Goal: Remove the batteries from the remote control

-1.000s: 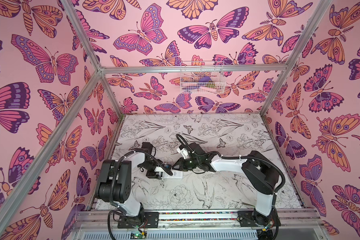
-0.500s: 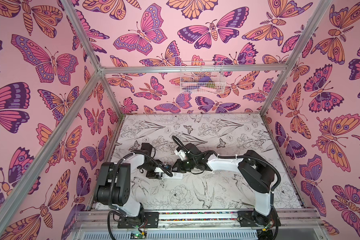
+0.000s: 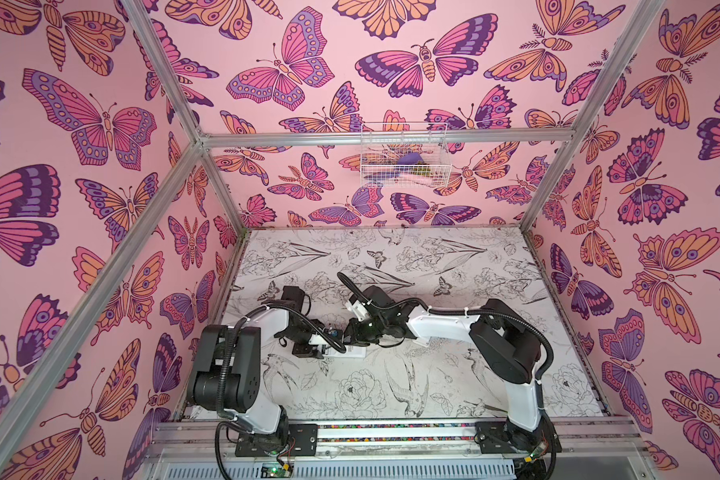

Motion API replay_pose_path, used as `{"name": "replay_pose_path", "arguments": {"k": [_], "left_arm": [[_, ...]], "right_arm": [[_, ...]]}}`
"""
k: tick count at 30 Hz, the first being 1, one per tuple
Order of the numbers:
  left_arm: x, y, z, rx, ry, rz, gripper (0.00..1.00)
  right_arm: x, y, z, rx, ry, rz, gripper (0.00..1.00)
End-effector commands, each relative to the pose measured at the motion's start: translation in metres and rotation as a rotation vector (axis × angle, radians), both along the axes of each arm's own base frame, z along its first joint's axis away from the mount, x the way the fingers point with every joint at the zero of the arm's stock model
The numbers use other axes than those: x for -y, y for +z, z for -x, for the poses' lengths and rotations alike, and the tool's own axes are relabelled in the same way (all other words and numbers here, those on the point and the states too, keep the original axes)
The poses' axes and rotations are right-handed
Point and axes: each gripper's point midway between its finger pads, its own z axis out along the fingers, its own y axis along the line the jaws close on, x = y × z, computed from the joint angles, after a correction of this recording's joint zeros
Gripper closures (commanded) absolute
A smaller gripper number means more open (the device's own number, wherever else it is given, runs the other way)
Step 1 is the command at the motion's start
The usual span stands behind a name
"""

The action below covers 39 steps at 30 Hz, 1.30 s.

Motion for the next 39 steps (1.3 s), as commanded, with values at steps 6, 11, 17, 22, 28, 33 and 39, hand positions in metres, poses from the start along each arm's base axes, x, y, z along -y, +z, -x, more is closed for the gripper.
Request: {"name": "replay_pose_path", "arguments": {"k": [6,11,17,22,28,33,39], "left_arm": [[-0.010,-0.018,0.013,-0.043,-0.010,-0.052,0.56],[-0.011,-0.021,0.012,-0.049,-0.006,-0.059,0.57],[-0.009,-0.018,0.015,-0.045,-0.005,-0.043,0.57],[-0.007,-0.018,0.014,-0.054,0.006,-0.039,0.57],[-0.007,-0.019,0.016,-0.053,-0.001,-0.040,0.57],[-0.008,-0.020,0.014,-0.053,0.008,-0.049,0.59],[-0.007,-0.020,0.015,-0.049,-0.005,-0.045,0.59]], "right_arm": [[0.005,-0.027,-0.007,-0.050,-0.035,0.007,1.00],[0.006,-0.029,-0.008,-0.046,-0.046,0.068,1.00],[0.024,-0.014,-0.015,0.047,-0.101,0.240,1.00],[0.020,-0.023,-0.019,0.032,-0.124,0.254,1.00],[0.011,-0.040,-0.018,-0.033,-0.121,0.217,1.00],[0.020,-0.042,-0.025,-0.082,-0.150,0.127,1.00],[0.023,-0.048,-0.032,-0.152,-0.184,0.021,1.00]]}}
